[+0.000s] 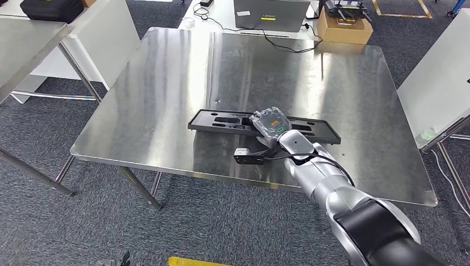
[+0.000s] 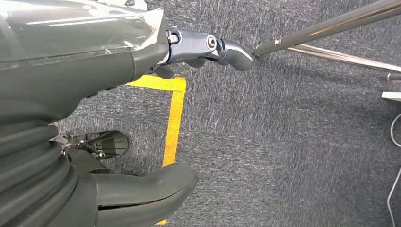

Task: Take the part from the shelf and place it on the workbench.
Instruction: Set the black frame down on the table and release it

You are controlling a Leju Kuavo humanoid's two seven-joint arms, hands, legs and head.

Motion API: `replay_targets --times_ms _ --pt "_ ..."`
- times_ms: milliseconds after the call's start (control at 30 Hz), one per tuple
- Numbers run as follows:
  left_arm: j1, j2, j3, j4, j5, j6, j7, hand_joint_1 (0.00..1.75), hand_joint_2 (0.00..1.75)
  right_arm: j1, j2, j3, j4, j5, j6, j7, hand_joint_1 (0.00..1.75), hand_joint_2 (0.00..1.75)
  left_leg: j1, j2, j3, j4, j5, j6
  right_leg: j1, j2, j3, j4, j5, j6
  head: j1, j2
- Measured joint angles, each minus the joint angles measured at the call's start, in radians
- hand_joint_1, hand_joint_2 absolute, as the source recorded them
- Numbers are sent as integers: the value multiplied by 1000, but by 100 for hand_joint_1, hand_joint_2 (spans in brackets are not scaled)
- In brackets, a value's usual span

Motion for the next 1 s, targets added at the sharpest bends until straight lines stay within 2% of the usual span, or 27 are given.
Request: replay_targets --times_ms 133,333,600,1000 --pt "-1 0 0 0 0 3 1 0 0 -9 29 7 19 13 -6 15 0 0 0 0 0 0 0 0 0 0 0 0 0 0 0 0" --pt "-9 -3 0 0 -4 0 9 0 0 -10 30 1 28 29 -27 43 0 0 -2 0 1 1 0 0 0 0 1 0 0 0 0 0" --pt "-10 -7 -1 0 -4 -9 9 0 0 1 7 -21 28 32 -37 45 0 0 -3 0 1 2 -1 1 -1 0 1 0 0 0 0 0" --pt "-10 -7 -5 0 -4 -13 9 0 0 4 0 -25 28 35 -37 45 0 0 -3 0 1 2 -1 1 -1 0 1 0 0 0 0 0"
